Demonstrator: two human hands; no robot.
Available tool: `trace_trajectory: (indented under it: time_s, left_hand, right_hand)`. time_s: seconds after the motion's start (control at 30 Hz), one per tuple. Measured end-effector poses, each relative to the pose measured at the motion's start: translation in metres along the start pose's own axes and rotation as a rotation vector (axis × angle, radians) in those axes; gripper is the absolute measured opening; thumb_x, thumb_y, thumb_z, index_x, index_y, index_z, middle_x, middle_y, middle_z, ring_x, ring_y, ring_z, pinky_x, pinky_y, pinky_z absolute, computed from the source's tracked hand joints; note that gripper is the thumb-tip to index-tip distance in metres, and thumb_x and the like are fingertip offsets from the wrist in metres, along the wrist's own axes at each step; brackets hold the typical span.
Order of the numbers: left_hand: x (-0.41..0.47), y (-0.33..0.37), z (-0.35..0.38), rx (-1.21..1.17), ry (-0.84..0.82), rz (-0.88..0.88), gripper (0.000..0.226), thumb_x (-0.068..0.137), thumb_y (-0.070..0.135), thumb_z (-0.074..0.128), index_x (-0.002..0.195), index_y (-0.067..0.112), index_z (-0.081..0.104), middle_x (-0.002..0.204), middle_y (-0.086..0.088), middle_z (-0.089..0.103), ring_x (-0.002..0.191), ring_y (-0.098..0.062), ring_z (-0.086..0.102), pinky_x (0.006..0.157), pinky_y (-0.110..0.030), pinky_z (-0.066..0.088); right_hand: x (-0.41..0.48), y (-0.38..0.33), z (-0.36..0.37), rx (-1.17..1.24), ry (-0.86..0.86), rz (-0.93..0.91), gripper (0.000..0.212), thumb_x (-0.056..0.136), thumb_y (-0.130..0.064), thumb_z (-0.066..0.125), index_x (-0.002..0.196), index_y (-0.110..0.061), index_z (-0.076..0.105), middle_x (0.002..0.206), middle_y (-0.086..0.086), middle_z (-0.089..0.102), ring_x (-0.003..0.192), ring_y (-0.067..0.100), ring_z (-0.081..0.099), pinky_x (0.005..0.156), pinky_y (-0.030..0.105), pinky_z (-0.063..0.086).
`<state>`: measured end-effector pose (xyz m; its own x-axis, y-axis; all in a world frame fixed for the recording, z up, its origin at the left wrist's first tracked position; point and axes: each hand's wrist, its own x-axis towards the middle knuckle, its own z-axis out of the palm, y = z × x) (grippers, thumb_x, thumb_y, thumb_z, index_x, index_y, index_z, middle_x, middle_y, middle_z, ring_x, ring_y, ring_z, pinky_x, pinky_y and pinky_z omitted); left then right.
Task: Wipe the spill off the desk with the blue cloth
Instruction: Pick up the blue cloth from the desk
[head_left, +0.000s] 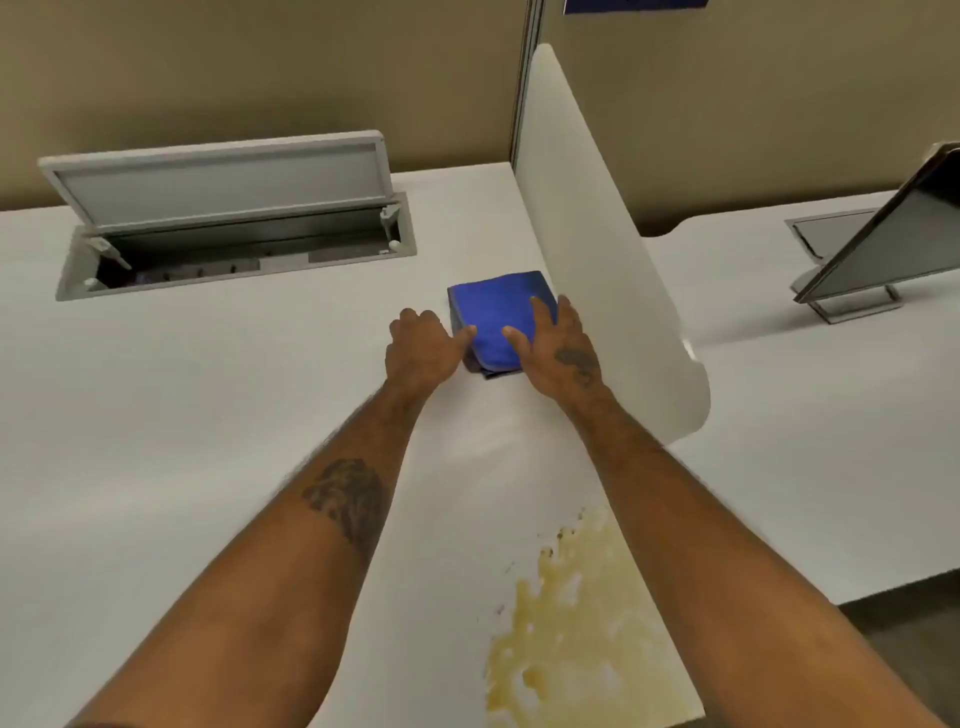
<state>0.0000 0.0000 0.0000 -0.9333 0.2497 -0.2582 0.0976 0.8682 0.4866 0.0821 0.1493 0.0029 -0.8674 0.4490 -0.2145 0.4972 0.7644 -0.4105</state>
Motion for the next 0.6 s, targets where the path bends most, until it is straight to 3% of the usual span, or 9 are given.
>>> trace_trajectory:
  time_s: [0.13,0.27,0.47,0.6]
  left_hand:
    - [0.018,0.012,0.01,-0.104,-0.037,-0.065,0.068,0.087,0.064,0.055,0.116,0.002,0.062,0.123,-0.017,0.058,0.118,-0.032,0.051,0.093,-0.047,0.05]
    - [0.028,0.023,0.019,-0.227,-0.056,-0.106,0.064,0.086,0.057,0.062,0.116,0.001,0.061,0.122,-0.017,0.06,0.116,-0.034,0.055,0.095,-0.049,0.05]
    - [0.032,0.029,0.019,-0.43,-0.132,-0.108,0.039,0.087,0.028,0.067,0.114,0.001,0.06,0.116,-0.014,0.066,0.108,-0.032,0.062,0.093,-0.046,0.052]
    - [0.021,0.033,0.01,-0.581,-0.176,-0.093,0.025,0.086,0.015,0.065,0.106,0.009,0.051,0.112,-0.011,0.062,0.104,-0.028,0.062,0.081,-0.038,0.053]
  right_hand:
    - [0.019,-0.007,0.001,-0.012,-0.041,0.107,0.067,0.102,-0.046,0.042,0.156,-0.015,0.017,0.157,0.023,0.026,0.141,0.038,0.034,0.11,0.047,0.037]
    - [0.029,-0.013,0.001,-0.047,0.019,0.16,0.06,0.101,-0.034,0.051,0.15,-0.01,0.028,0.138,0.021,0.05,0.126,0.036,0.048,0.1,0.043,0.043]
    - [0.03,-0.01,0.003,0.117,0.049,0.201,0.06,0.097,-0.018,0.055,0.151,-0.012,0.029,0.136,0.017,0.054,0.123,0.034,0.053,0.102,0.041,0.045]
    - [0.016,-0.006,0.002,0.273,0.063,0.221,0.061,0.095,-0.017,0.059,0.151,-0.015,0.032,0.14,0.015,0.053,0.125,0.034,0.053,0.104,0.042,0.046]
